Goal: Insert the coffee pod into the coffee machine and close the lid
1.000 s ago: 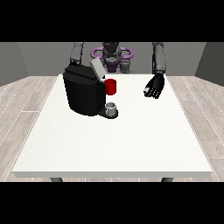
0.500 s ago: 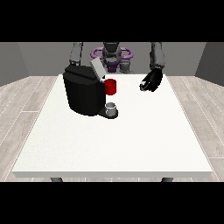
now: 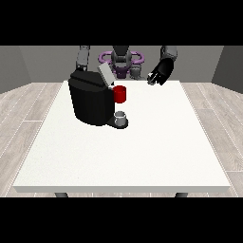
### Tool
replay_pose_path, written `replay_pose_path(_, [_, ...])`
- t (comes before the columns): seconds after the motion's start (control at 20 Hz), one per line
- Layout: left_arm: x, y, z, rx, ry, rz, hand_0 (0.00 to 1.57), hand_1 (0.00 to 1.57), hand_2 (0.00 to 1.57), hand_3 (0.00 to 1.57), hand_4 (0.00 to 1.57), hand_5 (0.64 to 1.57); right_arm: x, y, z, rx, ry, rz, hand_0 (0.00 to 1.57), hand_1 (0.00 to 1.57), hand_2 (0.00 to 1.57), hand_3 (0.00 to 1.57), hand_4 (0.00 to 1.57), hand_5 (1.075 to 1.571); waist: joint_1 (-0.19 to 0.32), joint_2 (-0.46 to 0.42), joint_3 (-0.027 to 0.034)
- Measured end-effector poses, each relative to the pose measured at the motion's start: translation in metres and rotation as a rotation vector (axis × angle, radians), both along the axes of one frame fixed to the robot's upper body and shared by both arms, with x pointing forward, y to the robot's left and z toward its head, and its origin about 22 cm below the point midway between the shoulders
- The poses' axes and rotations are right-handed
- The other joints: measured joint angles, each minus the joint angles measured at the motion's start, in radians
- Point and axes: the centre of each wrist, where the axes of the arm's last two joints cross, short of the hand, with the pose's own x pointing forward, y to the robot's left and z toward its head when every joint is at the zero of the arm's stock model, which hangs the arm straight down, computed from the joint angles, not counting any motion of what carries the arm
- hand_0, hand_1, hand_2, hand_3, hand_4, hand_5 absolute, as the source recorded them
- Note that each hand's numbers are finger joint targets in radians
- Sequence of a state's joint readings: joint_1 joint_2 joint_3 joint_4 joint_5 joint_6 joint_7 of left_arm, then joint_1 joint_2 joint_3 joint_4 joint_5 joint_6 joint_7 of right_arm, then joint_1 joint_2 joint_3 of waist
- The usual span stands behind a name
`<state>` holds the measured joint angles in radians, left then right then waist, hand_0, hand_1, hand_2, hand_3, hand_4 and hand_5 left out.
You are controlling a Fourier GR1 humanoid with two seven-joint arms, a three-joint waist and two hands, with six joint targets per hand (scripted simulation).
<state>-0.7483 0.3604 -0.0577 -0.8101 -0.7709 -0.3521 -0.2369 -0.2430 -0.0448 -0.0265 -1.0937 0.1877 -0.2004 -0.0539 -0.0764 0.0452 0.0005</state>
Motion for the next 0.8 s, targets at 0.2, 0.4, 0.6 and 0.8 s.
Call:
replay_pose_path(0.2, [0.010,-0.006,0.022,-0.009,-0.013,0.018,1.40,1.40,1.40,1.34,0.60,1.571,0.003,0.010,0.006,0.001,-0.025,0.042,0.00,0.00,0.00,0.00,0.00,1.571,-0.041,0.005,-0.0002])
replay_pose_path(0.4, [0.021,-0.021,0.049,-0.021,-0.056,0.027,1.38,1.38,1.40,1.38,0.52,1.571,0.009,0.023,0.016,0.010,-0.046,0.078,0.00,0.00,0.00,0.00,0.00,1.571,-0.081,0.015,-0.0003])
replay_pose_path(0.6, [0.031,-0.029,0.079,-0.069,-0.068,0.059,1.23,1.23,1.26,1.27,0.50,1.571,0.011,0.028,0.023,0.035,-0.080,0.099,0.00,0.00,0.00,0.00,0.00,1.571,-0.113,0.018,-0.0002])
replay_pose_path(0.8, [0.039,-0.025,0.110,-0.102,-0.088,0.097,1.26,1.26,1.29,1.27,0.49,1.571,0.017,0.032,0.039,0.037,-0.130,0.131,0.00,0.00,0.00,0.00,0.00,1.571,-0.152,0.040,-0.0002])
